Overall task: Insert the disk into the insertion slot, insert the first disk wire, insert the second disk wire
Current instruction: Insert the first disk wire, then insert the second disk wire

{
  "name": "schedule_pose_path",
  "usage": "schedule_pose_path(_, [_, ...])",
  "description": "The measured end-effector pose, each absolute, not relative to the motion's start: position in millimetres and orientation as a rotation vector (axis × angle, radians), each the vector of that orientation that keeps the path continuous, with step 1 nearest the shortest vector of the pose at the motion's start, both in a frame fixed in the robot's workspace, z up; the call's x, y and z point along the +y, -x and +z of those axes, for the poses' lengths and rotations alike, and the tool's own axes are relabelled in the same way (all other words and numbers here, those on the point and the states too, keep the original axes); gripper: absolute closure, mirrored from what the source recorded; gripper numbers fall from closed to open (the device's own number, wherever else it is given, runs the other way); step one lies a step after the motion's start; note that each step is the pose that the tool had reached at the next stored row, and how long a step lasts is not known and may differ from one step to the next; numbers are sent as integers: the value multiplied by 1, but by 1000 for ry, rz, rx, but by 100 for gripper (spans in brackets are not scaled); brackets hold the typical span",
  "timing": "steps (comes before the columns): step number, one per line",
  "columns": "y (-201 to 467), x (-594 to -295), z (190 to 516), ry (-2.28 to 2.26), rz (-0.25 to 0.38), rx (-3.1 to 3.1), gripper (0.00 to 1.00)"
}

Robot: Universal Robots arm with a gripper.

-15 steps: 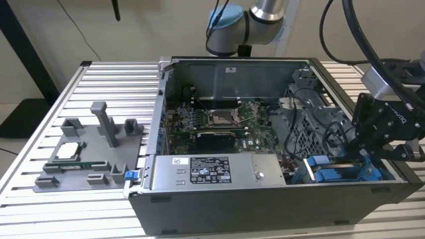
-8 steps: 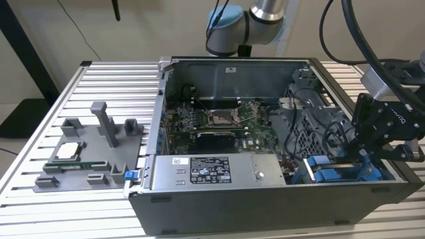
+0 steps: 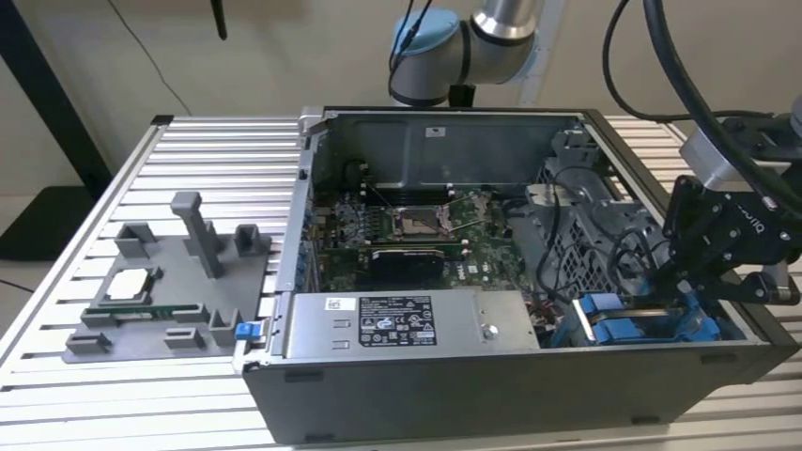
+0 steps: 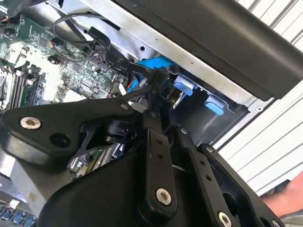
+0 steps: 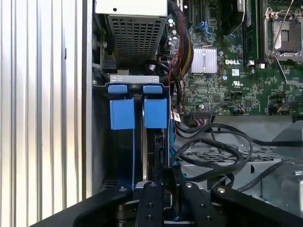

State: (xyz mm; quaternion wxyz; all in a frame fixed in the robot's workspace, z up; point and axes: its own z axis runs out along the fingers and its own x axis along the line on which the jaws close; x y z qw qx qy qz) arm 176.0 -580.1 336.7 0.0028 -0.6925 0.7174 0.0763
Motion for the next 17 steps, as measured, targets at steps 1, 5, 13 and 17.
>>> schedule_pose_path(1, [-176, -580, 336, 2172, 240, 2250, 100])
schedule_pose_path(5, [-176, -580, 334, 2172, 239, 2250, 100])
schedule_pose_path(13, [-176, -580, 328, 2171, 239, 2249, 100])
schedule_pose_path(17, [-176, -580, 334, 2171, 240, 2249, 100])
